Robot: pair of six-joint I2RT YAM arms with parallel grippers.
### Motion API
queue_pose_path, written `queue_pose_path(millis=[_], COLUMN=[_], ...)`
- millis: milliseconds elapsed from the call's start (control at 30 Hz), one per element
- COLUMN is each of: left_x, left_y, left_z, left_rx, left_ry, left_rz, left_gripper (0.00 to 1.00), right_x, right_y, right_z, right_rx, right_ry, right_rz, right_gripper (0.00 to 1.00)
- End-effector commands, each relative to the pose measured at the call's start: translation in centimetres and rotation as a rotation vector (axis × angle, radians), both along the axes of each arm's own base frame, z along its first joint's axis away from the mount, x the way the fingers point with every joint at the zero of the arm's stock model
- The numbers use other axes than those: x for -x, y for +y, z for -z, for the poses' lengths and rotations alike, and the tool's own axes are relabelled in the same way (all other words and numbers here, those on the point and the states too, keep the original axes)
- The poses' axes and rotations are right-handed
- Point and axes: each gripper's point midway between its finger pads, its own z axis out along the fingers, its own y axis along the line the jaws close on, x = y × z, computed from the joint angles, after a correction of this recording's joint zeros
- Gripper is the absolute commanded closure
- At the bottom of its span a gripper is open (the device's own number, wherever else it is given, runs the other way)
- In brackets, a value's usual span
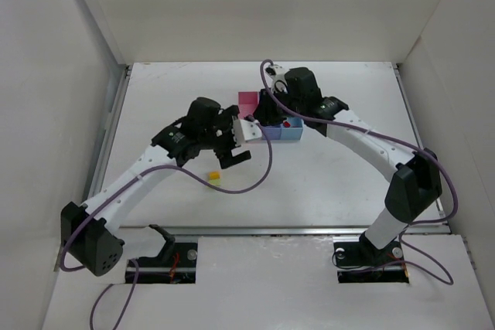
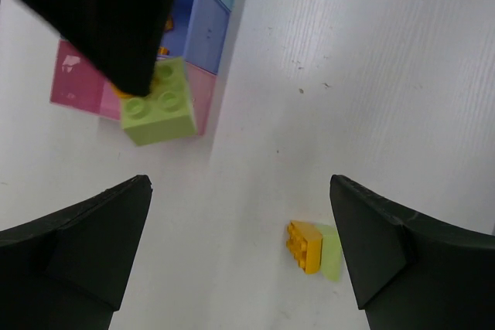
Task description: Sort the legos into containers by color
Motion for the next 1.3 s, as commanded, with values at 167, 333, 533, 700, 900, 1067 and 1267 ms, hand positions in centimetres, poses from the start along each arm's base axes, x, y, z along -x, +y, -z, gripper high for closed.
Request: queue_pose_path(millis=[167,333,533,700,900,1067,1267], left_x=[-1.7,-4.4,-5.0,-5.0,-4.0,-3.3,-3.4], left_y=[-1.8,-1.5,-1.3,-1.8,-3.2,-3.2,-2.8], left_z=[-1.0,-1.1,-0.5,-1.2,-1.3,-0.6,-0.4], left_rx=[-0.022,-0.02,-0.037,-0.018,0.01,-0.002,-0.009], left_ry=[-0.189,-0.222,-0.244,-0.256,-0.225,-0.192,-0.177], left_rz=[-0.044,-0.176,-0.192,-0.168,-0.097,-0.076,-0.102], left_gripper=[0.0,0.04,0.07,0.23,0.4,0.72,1.0], right_x=[-0.2,0.1,0.7,1.2,2.0,2.2,2.4], right_y=[1.1,1.1,1.1,1.4,2.0,2.2,2.5], right_z=[-4.3,-3.9,-4.1,-4.2,-3.8,-4.1,-4.5], right_rx=[-0.12,-0.119,-0.127,-0.131,-0.129,-0.138,-0.144], right_ry=[-0.068,-0.057,-0.065,-0.061,-0.061,-0.07,-0.077], right_rz=[0.006,-0.005,-0.028,-0.049,-0.098,-0.121,-0.131], right_gripper=[1.0,1.0,1.0,1.0,1.0,1.0,1.0])
